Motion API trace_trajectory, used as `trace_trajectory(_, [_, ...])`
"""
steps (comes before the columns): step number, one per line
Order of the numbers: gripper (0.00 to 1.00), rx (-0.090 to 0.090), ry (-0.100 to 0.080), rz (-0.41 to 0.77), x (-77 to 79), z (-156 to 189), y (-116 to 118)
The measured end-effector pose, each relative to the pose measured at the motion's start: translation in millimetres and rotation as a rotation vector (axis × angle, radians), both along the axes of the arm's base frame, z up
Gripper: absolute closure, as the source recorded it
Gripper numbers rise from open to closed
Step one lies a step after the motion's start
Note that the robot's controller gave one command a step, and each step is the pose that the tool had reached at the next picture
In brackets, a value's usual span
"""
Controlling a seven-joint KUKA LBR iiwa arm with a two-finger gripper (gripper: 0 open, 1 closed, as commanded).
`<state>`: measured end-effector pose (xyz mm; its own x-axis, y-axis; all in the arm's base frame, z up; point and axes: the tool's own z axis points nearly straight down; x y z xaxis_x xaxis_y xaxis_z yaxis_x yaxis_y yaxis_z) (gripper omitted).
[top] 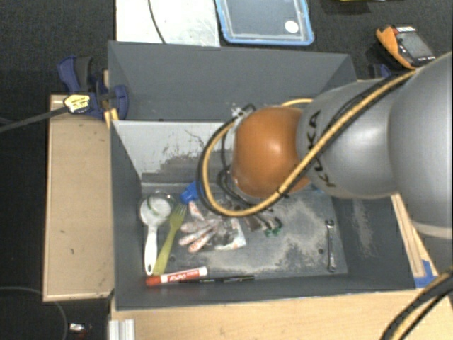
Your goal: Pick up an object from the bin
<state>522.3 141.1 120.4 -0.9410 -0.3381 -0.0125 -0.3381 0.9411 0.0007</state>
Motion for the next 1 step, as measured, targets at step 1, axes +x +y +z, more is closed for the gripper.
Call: trace_trajectory(1, [1.00,-0.001,0.004,-0.003,-1.0,21.0,-0.2])
